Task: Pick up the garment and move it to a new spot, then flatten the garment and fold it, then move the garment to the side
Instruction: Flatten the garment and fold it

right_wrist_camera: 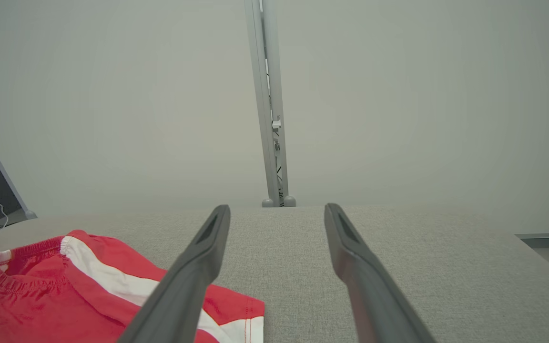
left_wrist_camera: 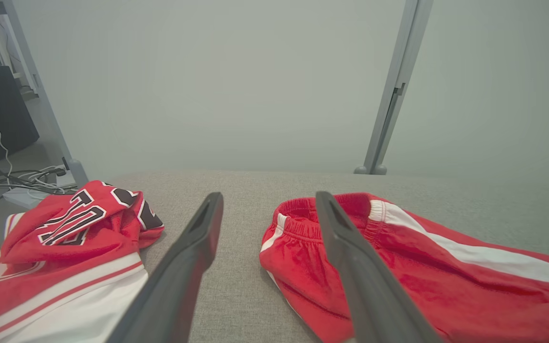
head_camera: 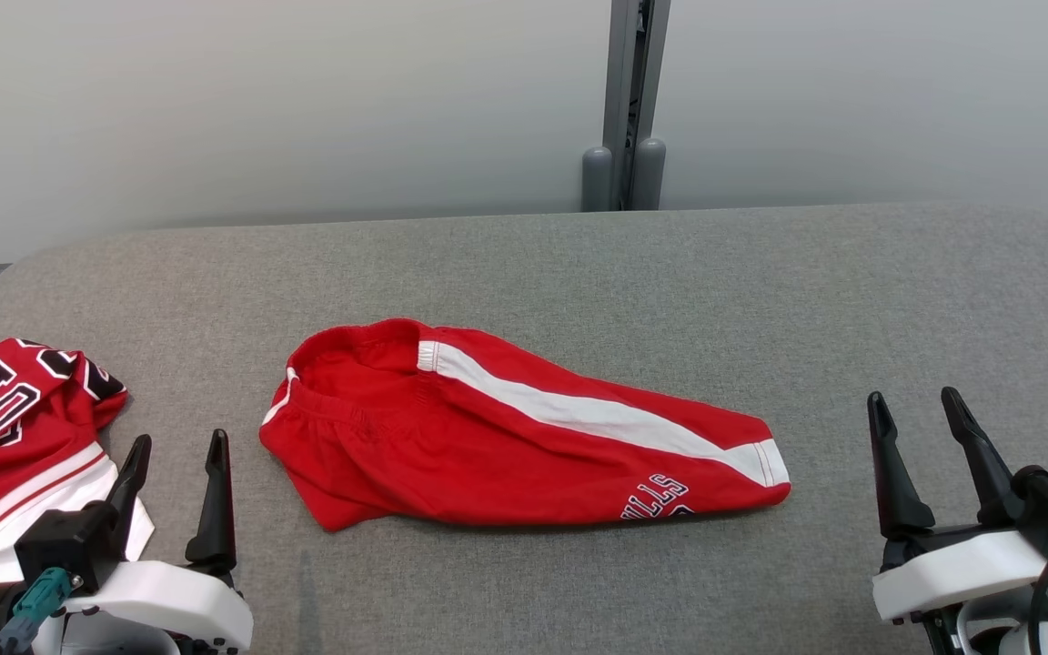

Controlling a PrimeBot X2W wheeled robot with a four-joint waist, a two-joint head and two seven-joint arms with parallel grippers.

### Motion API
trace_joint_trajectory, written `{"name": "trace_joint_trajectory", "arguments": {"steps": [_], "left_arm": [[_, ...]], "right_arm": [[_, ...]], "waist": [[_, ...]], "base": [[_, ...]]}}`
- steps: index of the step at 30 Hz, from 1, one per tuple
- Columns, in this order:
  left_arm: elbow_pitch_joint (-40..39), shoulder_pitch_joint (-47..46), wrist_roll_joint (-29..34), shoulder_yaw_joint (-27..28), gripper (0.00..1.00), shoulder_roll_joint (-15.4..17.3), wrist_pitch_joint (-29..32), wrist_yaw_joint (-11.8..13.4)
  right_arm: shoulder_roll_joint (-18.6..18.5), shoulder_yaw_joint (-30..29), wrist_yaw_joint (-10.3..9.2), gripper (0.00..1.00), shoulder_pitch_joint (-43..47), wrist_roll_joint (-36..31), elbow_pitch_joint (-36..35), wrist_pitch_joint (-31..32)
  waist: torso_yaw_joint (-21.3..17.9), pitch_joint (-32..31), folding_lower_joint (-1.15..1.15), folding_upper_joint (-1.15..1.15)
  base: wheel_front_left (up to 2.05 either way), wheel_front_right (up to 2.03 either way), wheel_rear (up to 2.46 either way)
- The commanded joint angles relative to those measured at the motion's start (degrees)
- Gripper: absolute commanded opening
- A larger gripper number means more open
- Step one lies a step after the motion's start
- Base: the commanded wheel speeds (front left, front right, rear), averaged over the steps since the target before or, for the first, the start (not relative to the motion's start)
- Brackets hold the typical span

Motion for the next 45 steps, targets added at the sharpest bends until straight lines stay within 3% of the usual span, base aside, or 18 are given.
{"name": "trace_joint_trajectory", "arguments": {"steps": [1,15,22,35,40,45], "left_arm": [[-0.37,0.42,0.06,0.09,1.0,0.58,0.2,0.37],[-0.62,-1.35,0.09,-0.63,1.0,0.55,0.69,0.31],[-0.5,-4.35,0.62,-2.14,1.0,0.11,1.27,-0.87],[10.12,-23.13,-4.07,-8.7,1.0,-4.75,12.84,-11.42],[16.99,-27.64,-6.82,-9.42,1.0,-4.93,17.1,-15.4],[23.35,-30.56,-8.65,-9.05,1.0,-4.68,19.44,-17.78]], "right_arm": [[-0.38,-0.1,0.13,1.0,0.1,0.3,-0.38,0.01],[-0.38,0.43,0.13,1.0,-0.67,0.88,0.26,-0.29],[-0.39,0.45,0.13,1.0,-1.15,0.91,0.06,-0.21],[-0.38,2.33,0.13,1.0,-5.25,1.06,-0.55,-1.01],[-0.38,2.68,0.13,1.0,-6.22,1.51,-0.06,-1.91],[-0.39,2.86,0.13,1.0,-7.14,1.98,0.87,-2.73]], "waist": [[-0.01,0.01,0.0,0.0],[0.26,0.5,0.0,0.0],[0.43,1.39,0.0,0.0],[-5.36,9.63,0.0,0.0],[-7.52,12.22,0.0,0.0],[-8.78,13.69,0.0,0.0]], "base": [[0.0,0.0,0.0],[0.0,0.0,0.0],[0.0,0.0,0.0],[0.0,0.0,0.0],[0.0,0.0,0.0],[0.0,0.0,0.0]]}}
